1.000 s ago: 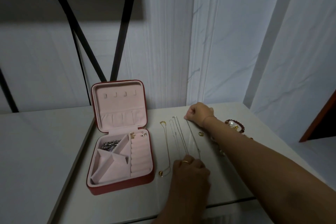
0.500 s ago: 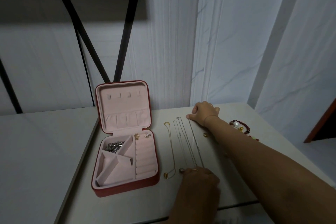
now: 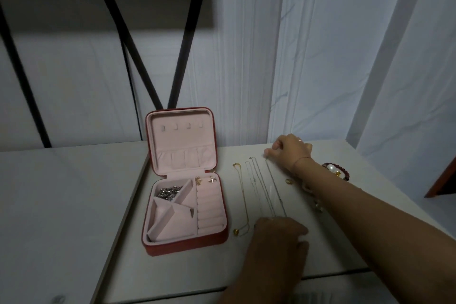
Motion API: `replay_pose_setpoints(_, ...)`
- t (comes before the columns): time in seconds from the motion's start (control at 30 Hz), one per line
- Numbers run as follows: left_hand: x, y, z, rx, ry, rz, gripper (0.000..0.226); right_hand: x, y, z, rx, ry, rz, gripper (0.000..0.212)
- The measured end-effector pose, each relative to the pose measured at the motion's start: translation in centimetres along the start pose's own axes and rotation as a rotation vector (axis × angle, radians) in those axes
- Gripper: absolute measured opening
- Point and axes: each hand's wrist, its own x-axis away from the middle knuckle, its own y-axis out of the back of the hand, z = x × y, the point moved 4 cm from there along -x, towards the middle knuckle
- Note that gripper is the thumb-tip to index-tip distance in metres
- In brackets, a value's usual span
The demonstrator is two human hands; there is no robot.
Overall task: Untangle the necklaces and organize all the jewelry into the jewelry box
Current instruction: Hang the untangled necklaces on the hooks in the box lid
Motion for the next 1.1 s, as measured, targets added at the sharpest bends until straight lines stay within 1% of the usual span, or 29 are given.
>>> replay_pose_setpoints(0.03,0.7,0.9,0.2,0.021,0.044,0.031,0.037,0.5,0.5,0.2,-0.027,0.014,-0.028,0.025)
replay_pose_setpoints(0.07,0.2,3.1,0.7,-0.017,0.061,-0.130,0.041,1.2,1.1,0.6,-0.051,0.032,-0.043,0.023)
replay_pose_setpoints(0.13,1.0,4.7,1.1,0.055,0.085,-0.147,0.045,2.8,2.1,1.7,-0.115,0.085,-0.046,0.021)
replay_pose_setpoints(0.27,2.8,9.6,6.5,0.139,0.378,-0.275,0.028,7.6,3.1,5.3,-0.233,0.212,0.004,0.016)
replay_pose_setpoints(0.33,4.6,11.3,8.6,0.143,0.486,-0.261,0.024,10.0,2.7,6.9,-0.213,0.283,0.094,0.013)
replay_pose_setpoints(0.4,6.6,12.8,9.8,0.027,0.529,-0.192,0.021,11.6,1.8,7.8,-0.156,0.326,0.211,0.010)
replay_pose_setpoints(0.47,8.8,13.8,11.0,-0.103,0.517,-0.159,0.021,12.6,0.6,7.6,-0.100,0.319,0.294,0.011)
replay_pose_setpoints(0.57,11.6,13.8,11.5,-0.098,0.516,-0.150,0.028,13.9,-0.6,7.1,-0.122,0.282,0.326,0.018)
replay_pose_setpoints(0.73,12.7,13.3,10.9,-0.087,0.421,-0.188,0.029,13.1,-0.6,6.4,-0.132,0.123,0.200,0.018)
replay_pose_setpoints(0.83,12.0,13.6,11.4,-0.085,0.413,-0.230,0.028,11.3,-0.5,6.2,-0.133,0.054,0.160,0.027)
replay_pose_setpoints(1.03,9.9,14.6,12.3,-0.068,0.362,-0.288,0.022,7.5,-1.1,7.4,-0.032,-0.003,0.103,0.024)
replay_pose_setpoints(1.1,9.0,14.6,12.4,-0.065,0.343,-0.302,0.020,6.2,-1.7,7.7,-0.021,-0.014,0.095,0.026)
